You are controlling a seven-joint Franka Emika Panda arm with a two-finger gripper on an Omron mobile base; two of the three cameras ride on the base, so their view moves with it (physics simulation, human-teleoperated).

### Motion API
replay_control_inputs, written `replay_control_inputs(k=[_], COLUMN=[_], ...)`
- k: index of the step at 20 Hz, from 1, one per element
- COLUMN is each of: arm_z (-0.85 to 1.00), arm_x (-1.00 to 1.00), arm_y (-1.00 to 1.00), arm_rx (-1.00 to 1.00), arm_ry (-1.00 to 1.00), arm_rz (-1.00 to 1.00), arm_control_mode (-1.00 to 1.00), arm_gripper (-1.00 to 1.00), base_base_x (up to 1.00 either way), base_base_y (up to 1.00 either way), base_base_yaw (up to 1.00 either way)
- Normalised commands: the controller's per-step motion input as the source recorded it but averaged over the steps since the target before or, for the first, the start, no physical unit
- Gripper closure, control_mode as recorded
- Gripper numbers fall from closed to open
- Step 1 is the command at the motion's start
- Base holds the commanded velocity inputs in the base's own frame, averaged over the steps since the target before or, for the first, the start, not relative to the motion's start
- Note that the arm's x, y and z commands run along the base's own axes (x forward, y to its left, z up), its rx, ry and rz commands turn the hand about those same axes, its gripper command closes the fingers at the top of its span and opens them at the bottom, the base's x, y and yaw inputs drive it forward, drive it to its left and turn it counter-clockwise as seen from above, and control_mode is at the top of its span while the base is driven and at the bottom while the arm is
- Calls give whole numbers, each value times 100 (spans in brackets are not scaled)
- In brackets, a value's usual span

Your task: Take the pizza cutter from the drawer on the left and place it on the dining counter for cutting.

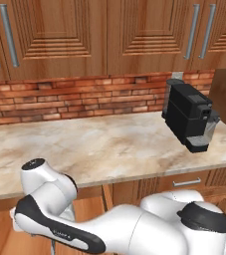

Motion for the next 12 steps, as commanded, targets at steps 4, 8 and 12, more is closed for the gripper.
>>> replay_control_inputs(k=[4, 8, 12], arm_z=[-30, -29, -27], arm_x=[0, 0, 1], arm_y=[0, 0, 0], arm_rx=[0, 0, 0], arm_ry=[0, 0, 0], arm_rz=[0, 0, 0], arm_control_mode=[-100, -100, -100], arm_gripper=[-100, -100, -100], base_base_x=[0, 0, 0], base_base_y=[0, 0, 0], base_base_yaw=[0, 0, 0])
